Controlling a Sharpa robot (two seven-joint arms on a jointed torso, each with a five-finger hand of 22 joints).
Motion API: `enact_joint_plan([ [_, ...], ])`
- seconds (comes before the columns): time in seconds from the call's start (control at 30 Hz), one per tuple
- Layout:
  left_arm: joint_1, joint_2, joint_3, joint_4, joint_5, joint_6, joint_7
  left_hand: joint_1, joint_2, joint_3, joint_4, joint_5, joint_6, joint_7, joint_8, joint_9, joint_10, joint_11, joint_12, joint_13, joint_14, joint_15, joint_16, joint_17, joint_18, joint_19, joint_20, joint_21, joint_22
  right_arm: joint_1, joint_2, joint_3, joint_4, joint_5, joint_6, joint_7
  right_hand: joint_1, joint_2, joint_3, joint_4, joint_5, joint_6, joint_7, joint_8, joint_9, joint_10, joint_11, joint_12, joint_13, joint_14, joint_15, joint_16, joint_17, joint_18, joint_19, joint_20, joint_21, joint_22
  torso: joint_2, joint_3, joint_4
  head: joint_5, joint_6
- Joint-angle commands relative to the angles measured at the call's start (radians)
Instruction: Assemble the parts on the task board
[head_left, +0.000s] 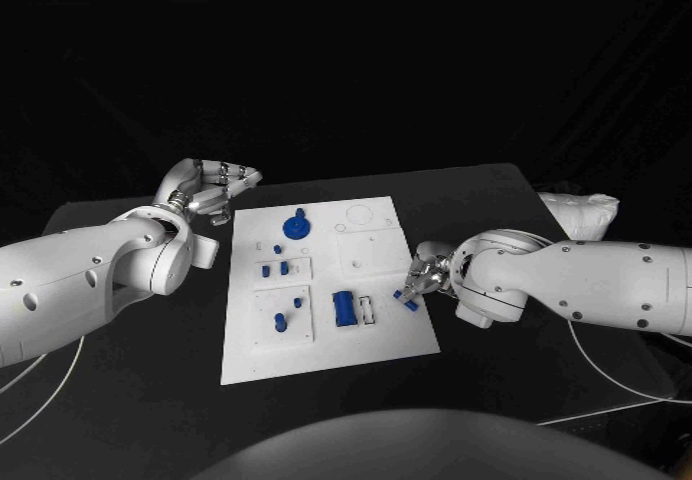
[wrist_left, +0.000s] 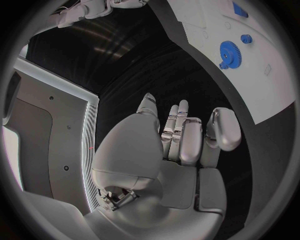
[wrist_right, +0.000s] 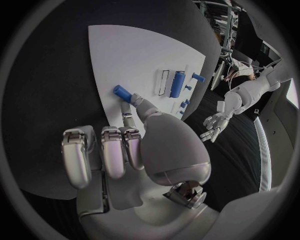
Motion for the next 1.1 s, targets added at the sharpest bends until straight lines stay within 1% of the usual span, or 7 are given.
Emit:
enact_joint_plan([
  [0.03,0.001,0.003,0.001,0.002,-0.003,0.015,0.006,0.001,0.006,-0.006,-0.001,0.007,-0.001,-0.004,0.002,0.002,-0.003,-0.001,-0.002,0.002,-0.008,0.000,-0.005,-0.001,0.010,-0.007,-0.003,-0.004,0.155,-0.006,0.009,-0.004,-0.006,-0.080,0.016,-0.030,-0.019,-0.007,-0.002,0.010,-0.015,0.004,0.003,-0.011,-0.007,0.107,-0.002,-0.005,0.263,0.106,-0.007,0.004,0.263,-0.014,0.105,-0.003,0.004,0.263,0.000,0.0009,0.0005,-0.001,0.000],
  [0.07,0.001,0.003,0.001,0.002,-0.003,0.015,0.006,0.001,0.006,-0.006,-0.001,0.007,-0.001,-0.004,0.002,0.002,-0.003,-0.001,-0.002,0.002,-0.008,0.000,-0.005,-0.001,0.010,-0.007,-0.003,-0.004,0.155,-0.006,0.011,-0.004,-0.005,-0.096,0.020,-0.036,-0.027,-0.011,-0.005,0.015,-0.021,0.004,0.005,-0.014,-0.010,0.107,0.000,-0.005,0.263,0.106,-0.007,0.004,0.263,-0.014,0.105,-0.002,0.004,0.263,0.000,0.0013,0.0010,-0.001,0.000],
  [0.23,0.001,0.003,0.001,0.001,-0.003,0.016,0.006,0.001,0.006,-0.006,-0.001,0.007,-0.001,-0.004,0.002,0.002,-0.003,-0.001,-0.002,0.002,-0.008,0.000,-0.005,-0.001,0.010,-0.007,-0.003,-0.004,0.155,-0.007,0.017,-0.004,-0.002,-0.164,0.051,-0.056,-0.067,-0.033,-0.028,0.037,-0.047,-0.008,0.013,-0.027,-0.018,0.107,0.007,-0.005,0.263,0.106,-0.003,0.004,0.263,-0.014,0.105,0.000,0.004,0.263,-0.001,0.0000,0.0007,-0.002,0.000],
  [0.47,0.001,0.003,0.001,0.001,-0.003,0.018,0.006,0.001,0.006,-0.006,-0.001,0.007,-0.001,-0.004,0.002,0.002,-0.003,-0.001,-0.002,0.002,-0.008,0.000,-0.005,-0.001,0.010,-0.007,-0.003,-0.004,0.155,-0.008,0.024,-0.004,0.002,-0.245,0.102,-0.080,-0.101,-0.051,-0.049,0.056,-0.066,-0.017,0.012,-0.027,-0.016,0.107,0.007,-0.005,0.263,0.106,-0.003,0.004,0.263,-0.014,0.105,0.002,0.004,0.263,-0.001,0.0002,0.0001,-0.004,0.000],
  [0.83,0.001,0.005,0.001,-0.001,-0.003,0.021,0.006,0.001,0.006,-0.006,-0.001,0.007,-0.001,-0.004,0.002,0.002,-0.003,-0.001,-0.002,0.002,-0.008,0.000,-0.005,-0.001,0.010,-0.007,-0.003,-0.004,0.155,-0.009,0.034,-0.004,0.007,-0.373,0.187,-0.111,-0.146,-0.061,-0.072,0.083,-0.059,-0.026,0.006,-0.001,0.014,0.107,0.001,-0.005,0.263,0.106,-0.008,0.004,0.263,-0.014,0.105,-0.002,0.004,0.263,0.000,0.0008,0.0004,-0.005,0.000],
  [0.93,0.001,0.005,0.001,-0.002,-0.003,0.022,0.005,0.001,0.006,-0.006,-0.001,0.007,-0.001,-0.004,0.002,0.002,-0.003,-0.001,-0.002,0.002,-0.008,0.000,-0.005,-0.001,0.010,-0.007,-0.003,-0.004,0.155,-0.010,0.040,-0.004,0.003,-0.390,0.214,-0.120,-0.161,-0.062,-0.077,0.093,-0.051,-0.034,0.007,0.005,0.023,0.107,0.001,-0.005,0.263,0.106,-0.008,0.004,0.263,-0.014,0.105,-0.002,0.004,0.263,0.000,0.0006,0.0010,-0.006,0.000],
  [1.1,0.001,0.005,0.001,-0.001,-0.003,0.024,0.004,0.001,0.007,-0.008,-0.001,0.007,-0.001,-0.004,0.003,0.002,-0.003,-0.001,-0.002,0.002,-0.008,0.000,-0.005,-0.001,0.010,-0.008,-0.003,-0.006,0.155,-0.012,0.048,-0.004,-0.003,-0.399,0.245,-0.128,-0.162,-0.061,-0.076,0.093,-0.049,-0.034,0.007,0.007,0.025,0.107,0.001,-0.005,0.263,0.106,-0.008,0.004,0.263,-0.014,0.105,-0.002,0.004,0.263,0.001,0.0013,0.0008,-0.005,0.000],
])
